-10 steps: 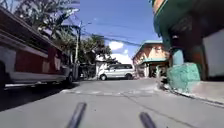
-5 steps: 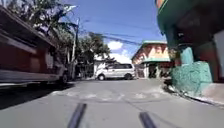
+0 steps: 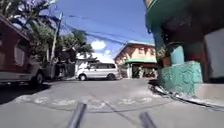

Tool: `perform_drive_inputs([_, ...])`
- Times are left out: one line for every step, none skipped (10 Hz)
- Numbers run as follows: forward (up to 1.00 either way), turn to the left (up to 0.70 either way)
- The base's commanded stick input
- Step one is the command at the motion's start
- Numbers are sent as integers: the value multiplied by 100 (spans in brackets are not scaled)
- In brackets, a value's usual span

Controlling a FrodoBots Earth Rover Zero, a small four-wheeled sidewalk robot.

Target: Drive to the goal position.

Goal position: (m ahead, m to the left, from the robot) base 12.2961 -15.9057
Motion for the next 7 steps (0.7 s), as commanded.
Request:
perform_drive_inputs([100, 11])
perform_drive_inputs([100, 21])
perform_drive_inputs([100, 20])
perform_drive_inputs([100, 20])
perform_drive_inputs([100, 15])
perform_drive_inputs([100, 7])
perform_drive_inputs([100, -10])
